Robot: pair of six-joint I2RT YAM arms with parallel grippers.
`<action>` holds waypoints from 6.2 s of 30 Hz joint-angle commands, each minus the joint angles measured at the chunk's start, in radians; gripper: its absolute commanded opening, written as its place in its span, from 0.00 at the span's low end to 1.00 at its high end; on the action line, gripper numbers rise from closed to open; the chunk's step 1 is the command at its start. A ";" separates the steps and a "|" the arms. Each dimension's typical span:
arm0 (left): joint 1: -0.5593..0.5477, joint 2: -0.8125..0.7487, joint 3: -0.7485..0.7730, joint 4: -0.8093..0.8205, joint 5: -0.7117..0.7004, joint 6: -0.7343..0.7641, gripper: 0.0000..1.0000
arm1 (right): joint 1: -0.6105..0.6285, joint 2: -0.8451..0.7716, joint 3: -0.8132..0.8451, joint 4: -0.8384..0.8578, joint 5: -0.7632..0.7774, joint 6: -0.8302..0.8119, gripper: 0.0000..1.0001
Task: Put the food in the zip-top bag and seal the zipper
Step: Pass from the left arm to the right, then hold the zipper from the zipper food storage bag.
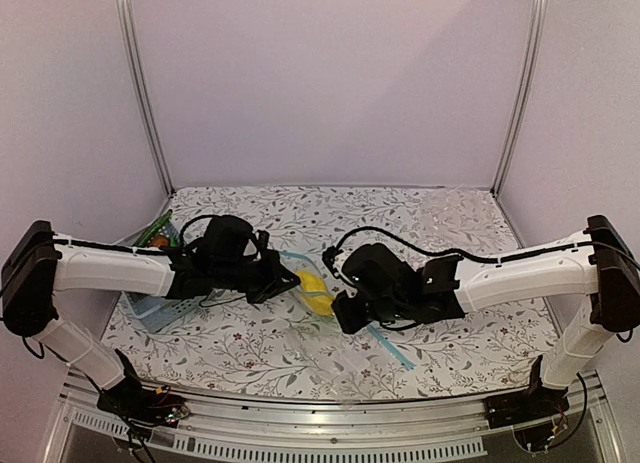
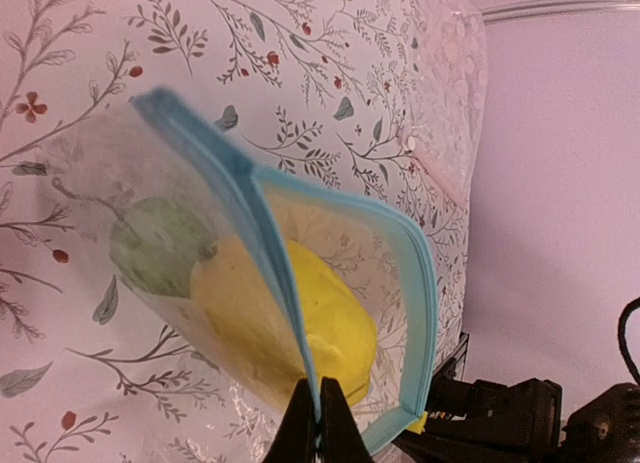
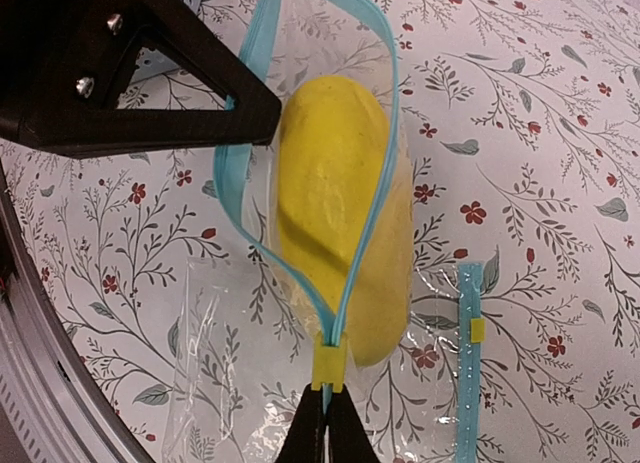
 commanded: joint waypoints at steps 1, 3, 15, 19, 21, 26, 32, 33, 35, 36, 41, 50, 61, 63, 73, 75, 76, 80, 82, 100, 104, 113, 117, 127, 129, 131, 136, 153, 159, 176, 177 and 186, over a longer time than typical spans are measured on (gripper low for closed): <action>0.020 -0.021 -0.003 -0.016 0.001 0.005 0.01 | 0.004 0.009 -0.002 0.041 0.025 -0.002 0.00; 0.020 -0.026 -0.009 -0.018 -0.001 0.006 0.04 | 0.004 0.002 -0.008 0.050 0.027 -0.004 0.00; 0.073 -0.323 0.054 -0.296 -0.085 0.381 0.77 | -0.052 -0.153 -0.058 -0.004 -0.139 -0.111 0.00; 0.070 -0.422 0.099 -0.343 0.014 0.641 0.77 | -0.082 -0.208 -0.052 -0.037 -0.284 -0.187 0.00; 0.067 -0.458 0.117 -0.350 0.118 0.785 0.77 | -0.091 -0.231 -0.034 -0.062 -0.347 -0.213 0.00; 0.041 -0.492 0.145 -0.360 0.309 0.969 0.76 | -0.096 -0.248 0.050 -0.180 -0.466 -0.271 0.00; -0.084 -0.421 0.196 -0.367 0.322 1.138 0.73 | -0.096 -0.251 0.102 -0.271 -0.562 -0.300 0.00; -0.110 -0.405 0.205 -0.365 0.315 1.164 0.73 | -0.096 -0.253 0.106 -0.278 -0.582 -0.305 0.00; -0.132 -0.366 0.217 -0.350 0.337 1.193 0.75 | -0.096 -0.263 0.109 -0.280 -0.638 -0.308 0.00; -0.135 -0.352 0.223 -0.338 0.354 1.197 0.75 | -0.096 -0.266 0.112 -0.280 -0.661 -0.307 0.00; -0.175 -0.279 0.255 -0.287 0.426 1.210 0.72 | -0.096 -0.278 0.126 -0.288 -0.719 -0.299 0.00; -0.201 -0.204 0.225 -0.196 0.491 1.179 0.57 | -0.096 -0.291 0.125 -0.286 -0.723 -0.296 0.00; -0.206 -0.140 0.216 -0.177 0.536 1.179 0.43 | -0.096 -0.300 0.128 -0.270 -0.737 -0.294 0.00; -0.205 -0.135 0.212 -0.177 0.535 1.180 0.42 | -0.096 -0.301 0.127 -0.269 -0.737 -0.293 0.00; -0.205 -0.127 0.199 -0.187 0.505 1.185 0.36 | -0.096 -0.301 0.131 -0.265 -0.749 -0.290 0.00; -0.205 -0.122 0.201 -0.189 0.507 1.186 0.36 | -0.096 -0.299 0.132 -0.266 -0.751 -0.290 0.00; -0.206 -0.120 0.203 -0.192 0.506 1.186 0.36 | -0.096 -0.297 0.132 -0.264 -0.753 -0.290 0.00; -0.209 -0.111 0.208 -0.201 0.498 1.196 0.37 | -0.096 -0.290 0.136 -0.264 -0.764 -0.289 0.00; -0.211 -0.109 0.208 -0.199 0.495 1.197 0.39 | -0.096 -0.287 0.136 -0.265 -0.768 -0.288 0.00; -0.212 -0.085 0.235 -0.228 0.530 1.196 0.33 | -0.096 -0.260 0.141 -0.262 -0.785 -0.287 0.00; -0.213 -0.087 0.241 -0.252 0.533 1.196 0.25 | -0.097 -0.263 0.137 -0.263 -0.761 -0.289 0.00; -0.212 -0.092 0.242 -0.290 0.548 1.179 0.09 | -0.113 -0.275 0.131 -0.262 -0.689 -0.268 0.00; -0.212 -0.100 0.239 -0.291 0.546 1.168 0.00 | -0.118 -0.274 0.128 -0.259 -0.672 -0.259 0.00; -0.213 -0.117 0.234 -0.299 0.528 1.142 0.00 | -0.125 -0.275 0.121 -0.255 -0.634 -0.235 0.00; -0.213 -0.128 0.229 -0.300 0.509 1.143 0.13 | -0.126 -0.276 0.121 -0.255 -0.653 -0.241 0.00; -0.211 -0.141 0.224 -0.297 0.492 1.146 0.39 | -0.126 -0.274 0.120 -0.253 -0.685 -0.246 0.00; -0.201 -0.178 0.216 -0.283 0.447 1.166 0.82 | -0.125 -0.270 0.140 -0.283 -0.765 -0.272 0.00; -0.129 -0.114 0.301 -0.263 0.672 1.160 0.79 | -0.126 -0.247 0.244 -0.438 -0.837 -0.379 0.00; -0.139 -0.090 0.304 -0.272 0.691 1.162 0.74 | -0.125 -0.237 0.254 -0.430 -0.834 -0.382 0.00; -0.154 -0.065 0.304 -0.261 0.708 1.150 0.36 | -0.126 -0.231 0.235 -0.379 -0.772 -0.354 0.00; -0.156 -0.064 0.303 -0.261 0.708 1.150 0.35 | -0.125 -0.230 0.235 -0.376 -0.765 -0.353 0.00; -0.157 -0.057 0.304 -0.272 0.692 1.148 0.21 | -0.125 -0.228 0.232 -0.373 -0.735 -0.343 0.00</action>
